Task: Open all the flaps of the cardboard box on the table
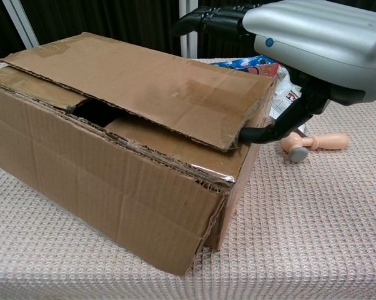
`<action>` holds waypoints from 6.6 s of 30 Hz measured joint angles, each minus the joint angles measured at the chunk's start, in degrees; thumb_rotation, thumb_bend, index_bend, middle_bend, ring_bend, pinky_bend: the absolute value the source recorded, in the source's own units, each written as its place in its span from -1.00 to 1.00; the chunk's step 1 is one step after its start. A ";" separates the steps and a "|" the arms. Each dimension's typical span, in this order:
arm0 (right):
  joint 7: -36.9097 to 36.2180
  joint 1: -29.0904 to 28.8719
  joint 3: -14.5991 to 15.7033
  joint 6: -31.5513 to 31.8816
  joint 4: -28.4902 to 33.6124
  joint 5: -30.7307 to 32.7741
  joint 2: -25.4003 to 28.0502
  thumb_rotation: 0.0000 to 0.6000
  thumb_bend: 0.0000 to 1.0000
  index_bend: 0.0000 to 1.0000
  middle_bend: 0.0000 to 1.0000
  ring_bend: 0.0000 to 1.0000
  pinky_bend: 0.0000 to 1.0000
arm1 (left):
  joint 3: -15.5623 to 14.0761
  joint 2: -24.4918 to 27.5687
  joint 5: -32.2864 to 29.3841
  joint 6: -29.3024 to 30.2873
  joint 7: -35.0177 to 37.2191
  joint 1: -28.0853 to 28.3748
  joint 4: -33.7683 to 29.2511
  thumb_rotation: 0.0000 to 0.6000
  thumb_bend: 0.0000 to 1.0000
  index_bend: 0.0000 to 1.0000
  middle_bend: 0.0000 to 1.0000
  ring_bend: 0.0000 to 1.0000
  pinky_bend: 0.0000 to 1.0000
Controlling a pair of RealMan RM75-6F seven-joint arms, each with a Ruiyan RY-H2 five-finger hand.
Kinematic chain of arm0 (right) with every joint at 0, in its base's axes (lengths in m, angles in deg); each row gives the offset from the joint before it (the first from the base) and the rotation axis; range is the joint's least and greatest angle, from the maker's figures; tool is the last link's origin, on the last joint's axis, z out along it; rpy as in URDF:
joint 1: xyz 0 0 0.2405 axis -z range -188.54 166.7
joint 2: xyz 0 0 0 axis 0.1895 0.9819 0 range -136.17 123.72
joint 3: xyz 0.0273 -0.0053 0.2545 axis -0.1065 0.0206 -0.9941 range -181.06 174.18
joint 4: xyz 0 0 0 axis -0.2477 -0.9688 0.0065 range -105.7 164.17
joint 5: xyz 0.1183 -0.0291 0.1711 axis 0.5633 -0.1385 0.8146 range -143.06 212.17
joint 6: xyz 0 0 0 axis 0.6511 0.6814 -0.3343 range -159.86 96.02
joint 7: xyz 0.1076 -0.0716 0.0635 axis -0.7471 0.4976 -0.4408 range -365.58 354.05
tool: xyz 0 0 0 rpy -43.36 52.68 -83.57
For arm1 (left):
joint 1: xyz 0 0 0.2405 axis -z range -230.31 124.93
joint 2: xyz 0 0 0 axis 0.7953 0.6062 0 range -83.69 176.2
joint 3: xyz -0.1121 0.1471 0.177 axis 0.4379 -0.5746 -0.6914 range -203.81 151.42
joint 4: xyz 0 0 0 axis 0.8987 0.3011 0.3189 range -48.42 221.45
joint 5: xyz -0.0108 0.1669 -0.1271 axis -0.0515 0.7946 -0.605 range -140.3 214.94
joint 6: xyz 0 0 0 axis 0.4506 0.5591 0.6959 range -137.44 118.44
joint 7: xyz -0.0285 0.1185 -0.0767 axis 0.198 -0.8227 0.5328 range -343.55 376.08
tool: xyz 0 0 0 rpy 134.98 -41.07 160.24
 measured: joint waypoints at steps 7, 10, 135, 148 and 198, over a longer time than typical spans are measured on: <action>-0.15 -0.93 0.18 0.79 -2.08 -1.07 -2.34 1.00 -0.54 -1.00 -1.00 -1.00 -1.00 | 0.00 -0.16 0.07 0.50 0.06 -0.26 0.44 -0.40 -0.91 -0.92 -0.73 -0.80 -0.70; -1.90 -0.93 0.39 2.38 -3.40 -2.90 -2.84 1.00 -0.27 -1.00 -1.00 -1.00 -1.00 | 0.00 -0.21 0.09 0.80 0.32 -0.44 0.71 -0.39 -0.91 -0.92 -0.73 -0.80 -0.70; -8.83 -30.34 -4.35 -13.01 -6.89 31.62 2.58 1.00 1.00 -0.41 -0.02 -0.82 -1.00 | 0.65 1.29 -0.86 0.93 1.85 -0.93 0.06 -0.39 -0.89 -0.92 -0.76 -0.80 -0.70; -17.47 -24.75 -5.94 -9.91 2.17 23.83 15.86 1.00 1.00 -0.71 -0.02 -0.83 -1.00 | 0.78 2.68 -0.28 -0.52 -1.14 0.17 -3.54 -0.40 -0.89 -0.92 -0.76 -0.80 -0.70; -46.67 16.07 -2.03 35.07 -6.58 1.75 35.83 1.00 0.50 -1.00 -1.00 -1.00 -1.00 | 12.36 -10.48 -7.09 -22.16 -38.83 24.34 -30.55 0.43 -0.89 -0.93 -0.79 -0.83 -0.70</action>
